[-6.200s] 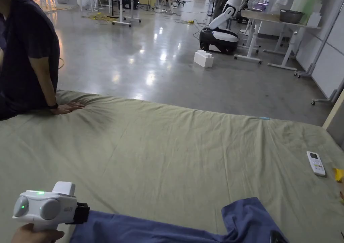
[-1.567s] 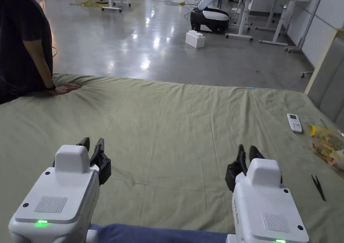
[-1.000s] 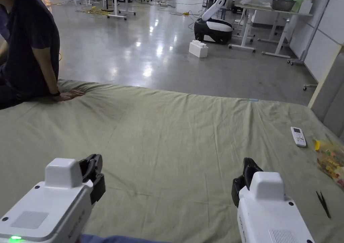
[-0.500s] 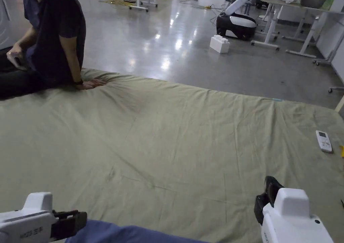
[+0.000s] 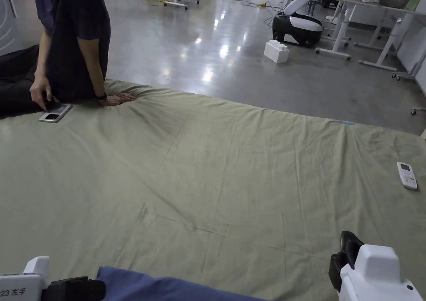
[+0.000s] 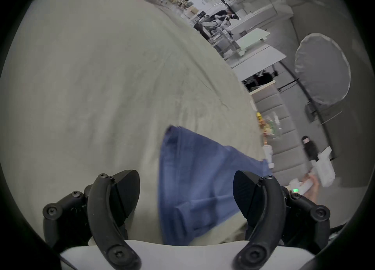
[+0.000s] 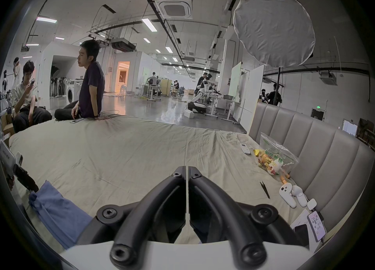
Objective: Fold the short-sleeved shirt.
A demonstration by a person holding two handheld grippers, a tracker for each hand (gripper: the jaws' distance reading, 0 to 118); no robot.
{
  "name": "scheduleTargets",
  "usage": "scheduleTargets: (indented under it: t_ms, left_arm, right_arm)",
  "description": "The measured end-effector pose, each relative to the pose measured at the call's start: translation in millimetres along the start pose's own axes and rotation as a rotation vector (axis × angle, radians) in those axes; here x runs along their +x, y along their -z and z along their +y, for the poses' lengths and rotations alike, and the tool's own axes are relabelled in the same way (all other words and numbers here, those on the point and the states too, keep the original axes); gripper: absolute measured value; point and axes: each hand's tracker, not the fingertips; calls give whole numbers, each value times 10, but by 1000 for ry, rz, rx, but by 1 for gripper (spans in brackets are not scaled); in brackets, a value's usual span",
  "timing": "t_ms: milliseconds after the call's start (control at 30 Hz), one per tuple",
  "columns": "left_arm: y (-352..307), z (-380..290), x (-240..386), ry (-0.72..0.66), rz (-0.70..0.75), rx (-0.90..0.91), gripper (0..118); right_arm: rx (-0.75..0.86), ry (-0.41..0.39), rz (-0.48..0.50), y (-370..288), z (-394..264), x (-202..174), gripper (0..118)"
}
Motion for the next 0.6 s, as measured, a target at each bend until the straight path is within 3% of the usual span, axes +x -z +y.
scheduleTargets:
  t_ms: [100,200,267,300,333,367,400,600]
  left_arm:
    - [181,12,-283,-127,-156,-64,96]
    - [288,-52,-322,-125,-182,-17,93]
    - [345,-75,-301,-145,-185,6,79]
    - [363,-78,-307,-154,-173,13,65]
    - [397,-80,-313,-159,-128,12,44]
    - [463,-342,18,-146,-75,0,26]
    - [489,-371,37,-133,-38,-4,19]
    - [422,-520,377,-111,-66,-6,14]
  right_arm:
    - [-5,-5,-3,-16,-19,9,3]
    - [-12,-2,-8,-37,-41,19,3]
    - [-18,2,-8,-49,-54,26,3]
    - [-20,-2,-8,-54,-57,27,3]
    - [-21,-7,-8,-65,-56,25,3]
    - [-21,-11,-7,-69,-58,25,3]
    - [-22,-12,-7,-72,-59,27,3]
    - [-26,-8,-7,-86,-80,33,3]
